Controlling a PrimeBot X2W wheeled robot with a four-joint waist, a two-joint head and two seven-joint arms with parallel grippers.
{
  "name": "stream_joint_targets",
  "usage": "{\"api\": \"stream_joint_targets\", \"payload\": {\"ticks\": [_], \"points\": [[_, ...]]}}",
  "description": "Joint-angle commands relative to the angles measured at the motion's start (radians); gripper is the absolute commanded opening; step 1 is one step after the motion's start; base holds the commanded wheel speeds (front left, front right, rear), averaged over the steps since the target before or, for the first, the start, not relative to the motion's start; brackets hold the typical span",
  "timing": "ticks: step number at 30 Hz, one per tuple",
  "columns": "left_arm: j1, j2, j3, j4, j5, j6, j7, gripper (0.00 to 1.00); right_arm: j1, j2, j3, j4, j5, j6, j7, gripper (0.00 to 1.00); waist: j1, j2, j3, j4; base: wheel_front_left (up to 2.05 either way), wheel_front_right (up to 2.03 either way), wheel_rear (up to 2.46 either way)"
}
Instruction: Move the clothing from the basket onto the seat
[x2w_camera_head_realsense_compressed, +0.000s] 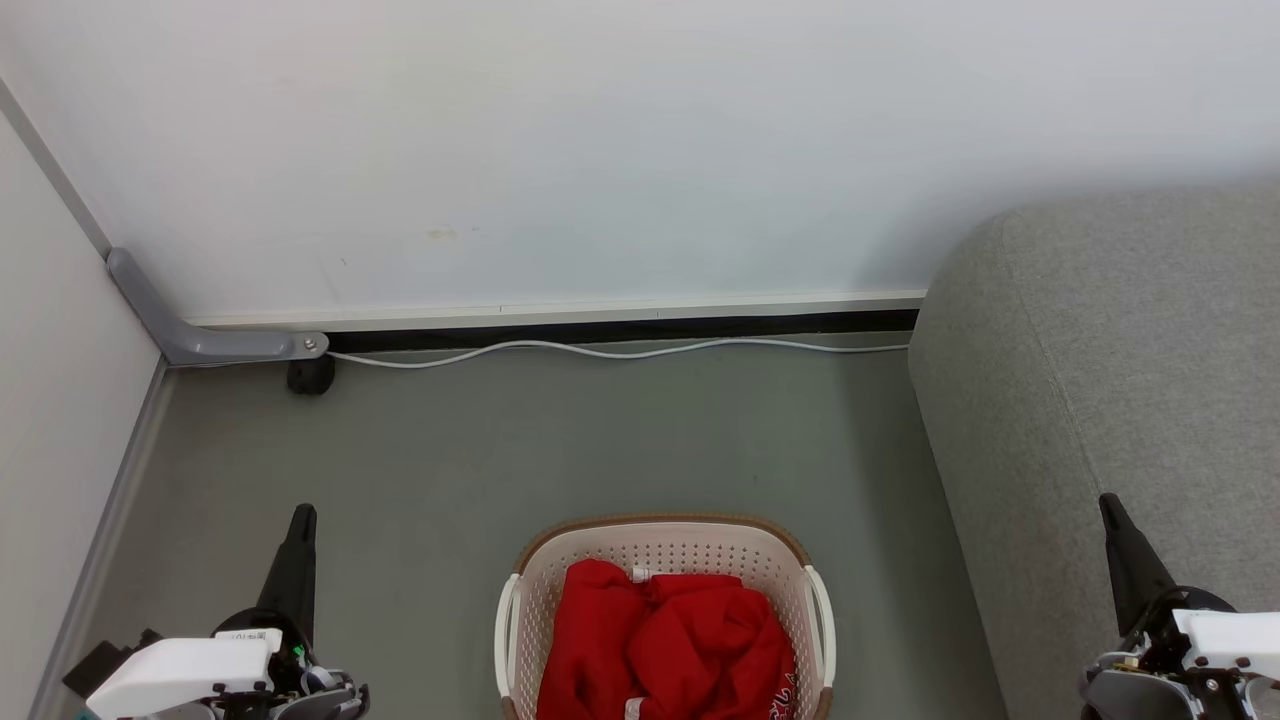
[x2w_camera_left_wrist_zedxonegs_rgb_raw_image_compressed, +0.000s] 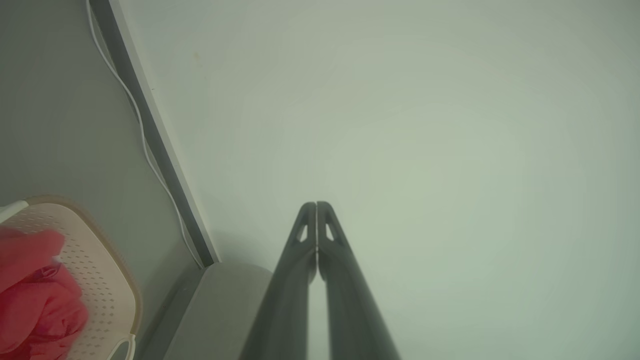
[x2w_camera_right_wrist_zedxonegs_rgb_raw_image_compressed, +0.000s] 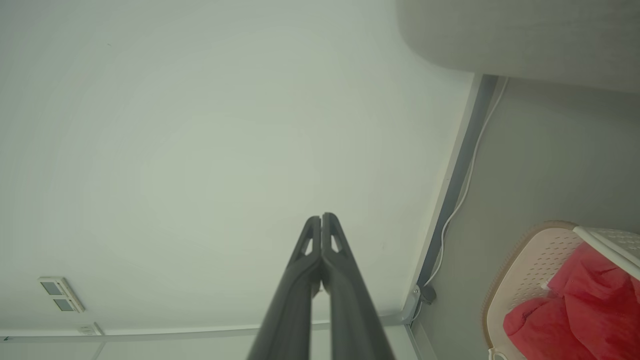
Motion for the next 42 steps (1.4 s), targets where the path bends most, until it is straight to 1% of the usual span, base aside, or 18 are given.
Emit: {"api": "stream_joint_targets", "payload": {"ticks": [1,42], "points": [[-0.058,0.018,0.033,-0.029,-0.005,-0.008,0.006,0.0,-0.036,-0.011,0.017,-0.031,0.012,0.002,0.007,0.0,0.0,0.0,0.0,0.0,0.0,0.0,0.0],[-0.058,0.018,0.033,-0.029,-0.005,-0.008,0.006,0.0,-0.036,-0.011,0.017,-0.031,0.012,0.002,0.007,0.0,0.0,0.0,0.0,0.0,0.0,0.0,0.0]]}}
